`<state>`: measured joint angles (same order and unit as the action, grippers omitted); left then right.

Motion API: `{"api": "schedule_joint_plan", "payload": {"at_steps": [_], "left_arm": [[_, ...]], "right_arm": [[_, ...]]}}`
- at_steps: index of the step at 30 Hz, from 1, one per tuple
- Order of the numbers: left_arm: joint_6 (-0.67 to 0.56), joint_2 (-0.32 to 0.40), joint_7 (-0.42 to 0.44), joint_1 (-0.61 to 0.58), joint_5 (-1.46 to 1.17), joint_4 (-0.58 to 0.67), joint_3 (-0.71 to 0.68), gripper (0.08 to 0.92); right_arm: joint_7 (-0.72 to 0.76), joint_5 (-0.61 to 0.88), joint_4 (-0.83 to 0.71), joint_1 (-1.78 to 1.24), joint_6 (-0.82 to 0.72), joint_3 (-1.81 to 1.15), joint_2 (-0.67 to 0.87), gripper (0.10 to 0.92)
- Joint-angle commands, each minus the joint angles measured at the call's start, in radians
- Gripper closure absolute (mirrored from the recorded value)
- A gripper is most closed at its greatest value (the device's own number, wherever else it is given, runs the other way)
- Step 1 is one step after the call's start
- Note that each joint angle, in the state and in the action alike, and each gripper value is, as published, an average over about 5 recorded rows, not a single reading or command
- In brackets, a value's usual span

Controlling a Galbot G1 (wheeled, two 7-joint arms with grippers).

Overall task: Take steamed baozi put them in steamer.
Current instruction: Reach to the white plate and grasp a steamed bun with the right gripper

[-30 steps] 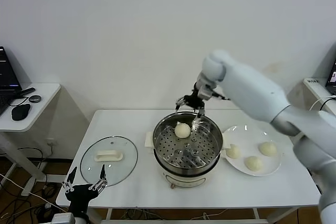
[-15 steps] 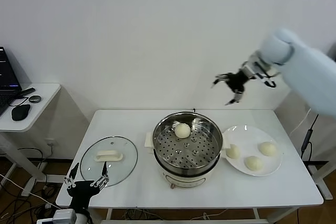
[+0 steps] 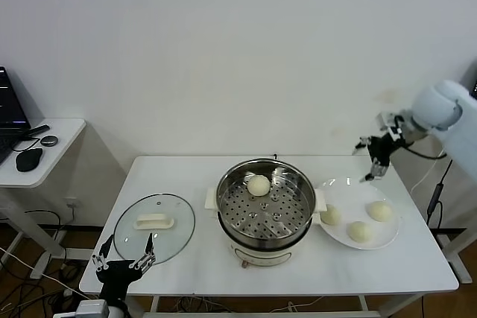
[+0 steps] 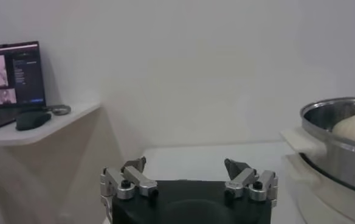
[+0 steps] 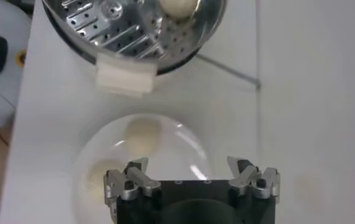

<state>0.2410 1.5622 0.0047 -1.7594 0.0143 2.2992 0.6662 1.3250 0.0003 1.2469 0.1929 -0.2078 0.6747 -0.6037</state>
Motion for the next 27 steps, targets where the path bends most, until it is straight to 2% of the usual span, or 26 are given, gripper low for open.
{"api": "schedule_joint_plan", "payload": {"at_steps": [1, 8, 14, 27], "left_arm": [[0.006, 0.0, 0.004, -0.002, -0.002, -0.004, 0.005, 0.177], [0.006, 0.006, 0.002, -0.006, -0.001, -0.019, 0.008, 0.177], [0.005, 0.006, 0.0, -0.014, 0.0, -0.021, 0.008, 0.177], [0.002, 0.009, -0.008, -0.034, 0.003, -0.017, 0.007, 0.177]], "right_arm": [[0.005, -0.094, -0.065, -0.227, -0.065, -0.1, -0.073, 0.203], [0.003, -0.199, -0.128, -0.286, -0.01, -0.124, -0.17, 0.203], [-0.082, -0.286, -0.208, -0.324, 0.05, -0.171, -0.246, 0.203], [-0.096, -0.377, -0.298, -0.351, 0.116, -0.223, -0.314, 0.203]]}}
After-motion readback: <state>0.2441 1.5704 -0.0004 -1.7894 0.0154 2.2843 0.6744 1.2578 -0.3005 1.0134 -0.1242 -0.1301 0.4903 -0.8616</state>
